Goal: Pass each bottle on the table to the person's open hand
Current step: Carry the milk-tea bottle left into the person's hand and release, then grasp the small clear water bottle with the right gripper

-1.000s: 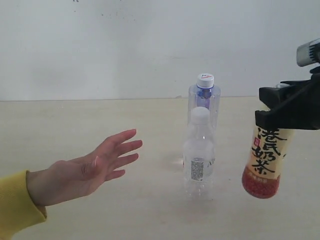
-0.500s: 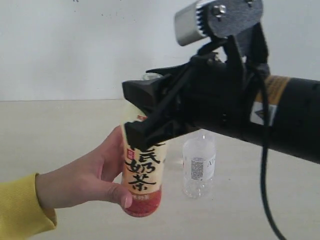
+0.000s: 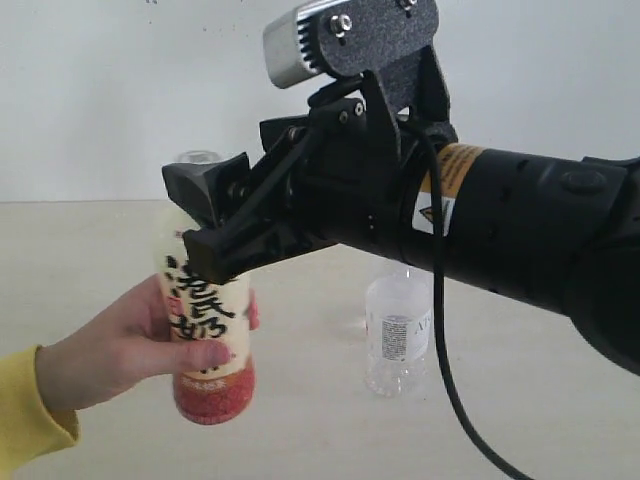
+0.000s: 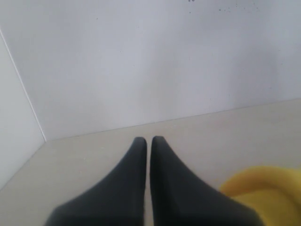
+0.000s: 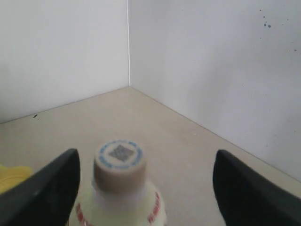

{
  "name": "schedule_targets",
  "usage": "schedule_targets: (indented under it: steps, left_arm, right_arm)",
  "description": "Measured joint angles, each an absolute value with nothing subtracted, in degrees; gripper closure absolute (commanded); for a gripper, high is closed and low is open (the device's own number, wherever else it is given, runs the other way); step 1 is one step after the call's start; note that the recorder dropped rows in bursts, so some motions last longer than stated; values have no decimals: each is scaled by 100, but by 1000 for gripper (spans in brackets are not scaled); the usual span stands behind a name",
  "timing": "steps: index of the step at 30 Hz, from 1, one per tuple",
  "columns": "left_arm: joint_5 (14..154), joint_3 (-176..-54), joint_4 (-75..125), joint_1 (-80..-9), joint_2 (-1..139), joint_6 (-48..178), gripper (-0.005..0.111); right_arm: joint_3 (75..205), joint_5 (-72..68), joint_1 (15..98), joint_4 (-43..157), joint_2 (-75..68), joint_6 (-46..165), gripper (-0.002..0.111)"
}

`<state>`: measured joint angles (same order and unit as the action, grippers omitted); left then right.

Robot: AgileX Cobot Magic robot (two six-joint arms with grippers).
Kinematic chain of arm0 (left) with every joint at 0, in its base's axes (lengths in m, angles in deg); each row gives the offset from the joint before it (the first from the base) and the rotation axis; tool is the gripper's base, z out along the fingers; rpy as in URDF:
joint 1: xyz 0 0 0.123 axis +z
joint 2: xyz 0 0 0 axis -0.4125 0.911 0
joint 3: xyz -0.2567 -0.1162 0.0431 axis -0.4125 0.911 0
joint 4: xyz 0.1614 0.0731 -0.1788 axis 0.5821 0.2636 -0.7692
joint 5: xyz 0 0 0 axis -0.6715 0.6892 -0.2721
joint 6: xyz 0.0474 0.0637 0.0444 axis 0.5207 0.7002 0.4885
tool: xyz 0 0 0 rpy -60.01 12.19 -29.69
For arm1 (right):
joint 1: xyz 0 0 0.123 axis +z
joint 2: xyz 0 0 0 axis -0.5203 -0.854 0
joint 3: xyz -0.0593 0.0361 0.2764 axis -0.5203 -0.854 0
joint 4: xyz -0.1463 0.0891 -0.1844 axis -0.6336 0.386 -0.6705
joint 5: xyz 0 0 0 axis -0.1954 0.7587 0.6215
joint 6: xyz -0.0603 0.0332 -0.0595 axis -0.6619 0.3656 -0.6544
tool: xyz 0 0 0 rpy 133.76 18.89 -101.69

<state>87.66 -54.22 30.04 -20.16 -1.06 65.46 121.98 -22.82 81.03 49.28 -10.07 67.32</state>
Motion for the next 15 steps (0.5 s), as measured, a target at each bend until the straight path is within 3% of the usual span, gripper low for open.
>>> schedule_targets:
  steps: [9, 15]
  left_arm:
    - [8766, -5422, 3004, -2016, -106, 6546, 103]
    - [8766, -5422, 3004, -2016, -106, 6546, 103]
  right_arm:
    - [12208, -1565, 8022, 5743, -634, 5674, 35]
    - [12090, -300, 7167, 6188, -166, 5324, 35]
